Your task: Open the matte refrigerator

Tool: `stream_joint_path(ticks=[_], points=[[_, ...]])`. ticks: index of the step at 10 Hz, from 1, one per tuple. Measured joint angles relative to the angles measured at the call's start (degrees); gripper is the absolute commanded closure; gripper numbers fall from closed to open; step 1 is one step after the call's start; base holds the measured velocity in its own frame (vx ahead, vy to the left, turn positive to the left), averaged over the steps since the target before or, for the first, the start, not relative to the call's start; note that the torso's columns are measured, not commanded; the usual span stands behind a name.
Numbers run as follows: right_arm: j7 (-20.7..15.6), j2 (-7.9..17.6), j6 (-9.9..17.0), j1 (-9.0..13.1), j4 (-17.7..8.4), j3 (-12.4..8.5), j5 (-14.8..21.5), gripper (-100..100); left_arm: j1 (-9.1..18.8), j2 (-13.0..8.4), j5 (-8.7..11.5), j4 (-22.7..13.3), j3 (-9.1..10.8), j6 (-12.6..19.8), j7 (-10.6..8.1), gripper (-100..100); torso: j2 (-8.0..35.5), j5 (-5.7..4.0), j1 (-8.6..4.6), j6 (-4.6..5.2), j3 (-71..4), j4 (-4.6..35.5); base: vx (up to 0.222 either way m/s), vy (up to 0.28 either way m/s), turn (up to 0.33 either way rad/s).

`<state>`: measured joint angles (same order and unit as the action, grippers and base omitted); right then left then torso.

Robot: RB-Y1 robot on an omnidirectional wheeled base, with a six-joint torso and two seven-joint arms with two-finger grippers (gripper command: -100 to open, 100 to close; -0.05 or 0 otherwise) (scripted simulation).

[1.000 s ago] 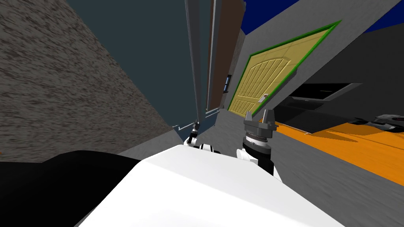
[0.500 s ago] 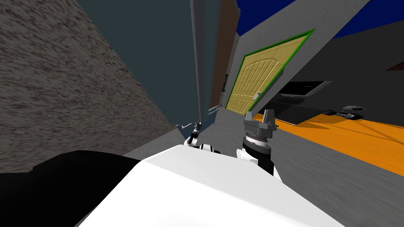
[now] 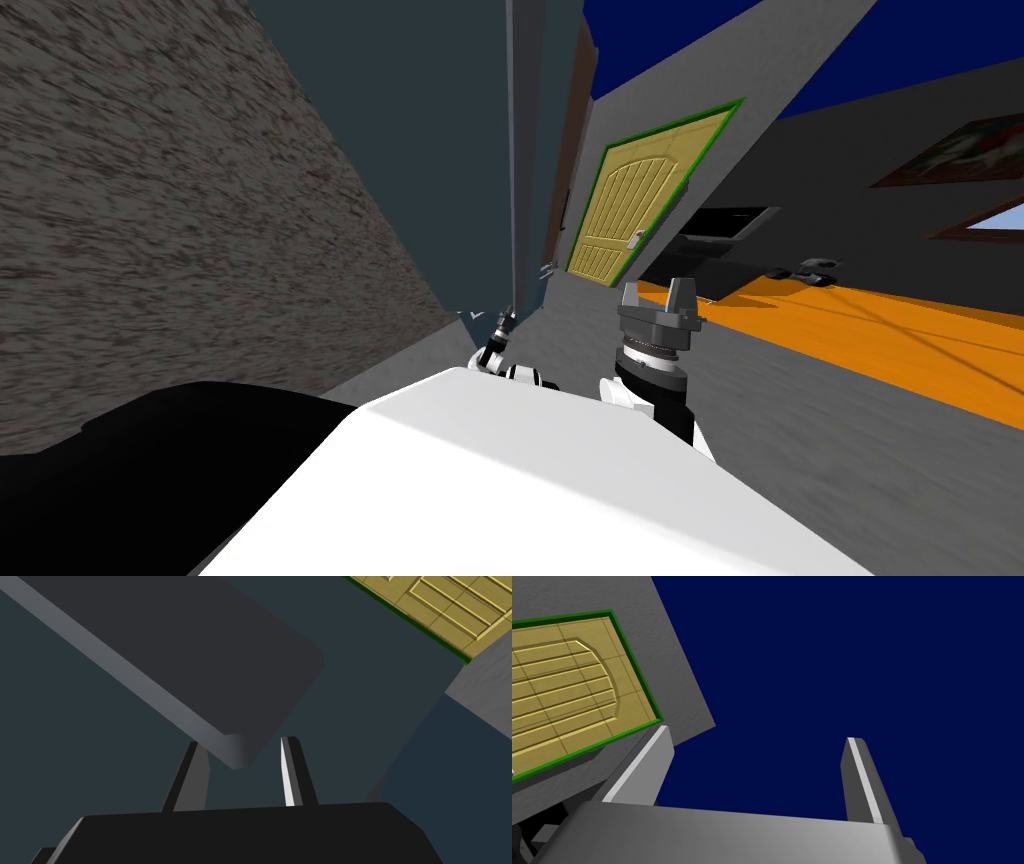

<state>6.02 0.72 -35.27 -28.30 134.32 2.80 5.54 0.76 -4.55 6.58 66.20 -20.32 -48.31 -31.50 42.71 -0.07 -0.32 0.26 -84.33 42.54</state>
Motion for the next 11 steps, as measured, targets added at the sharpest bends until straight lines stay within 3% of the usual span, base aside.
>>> stream_joint_path(ticks=[2, 5, 8, 9, 11], points=[[0.0, 0.0, 0.0, 0.0, 0.0, 0.0, 0.0, 0, -0.3, -0.9, -0.4, 0.0, -1.19, 0.1, -0.97, 100, -0.4, 0.01, 0.13, -0.06, -0.2, -0.1, -0.143, 0.184, -0.167], [0.0, 0.0, 0.0, 0.0, 0.0, 0.0, 0.0, 0, -1.0, -3.4, -1.7, 2.5, -5.06, 0.3, -4.20, 100, -0.1, 0.01, 0.24, -0.32, -0.1, 0.1, -0.144, 0.170, -0.139], [0.0, 0.0, 0.0, 0.0, 0.0, 0.0, 0.0, 0, -0.5, -4.8, -2.8, 2.5, -8.05, -0.7, -6.59, 100, 0.0, 0.02, 0.11, -0.08, 0.0, 0.0, -0.124, 0.154, -0.093], [0.0, 0.0, 0.0, 0.0, 0.0, 0.0, 0.0, 0, -1.1, -5.1, -3.1, 3.3, -8.87, -0.6, -6.97, -100, -0.2, -0.01, 0.03, -0.18, -0.1, 0.1, -0.072, 0.065, 0.006], [0.0, 0.0, 0.0, 0.0, 0.0, 0.0, 0.0, 0, 0.4, -5.0, -2.8, 4.7, -8.45, 2.0, -7.24, -100, -0.7, -0.02, -0.12, -0.10, -0.4, -0.3, -0.071, 0.021, 0.022]])
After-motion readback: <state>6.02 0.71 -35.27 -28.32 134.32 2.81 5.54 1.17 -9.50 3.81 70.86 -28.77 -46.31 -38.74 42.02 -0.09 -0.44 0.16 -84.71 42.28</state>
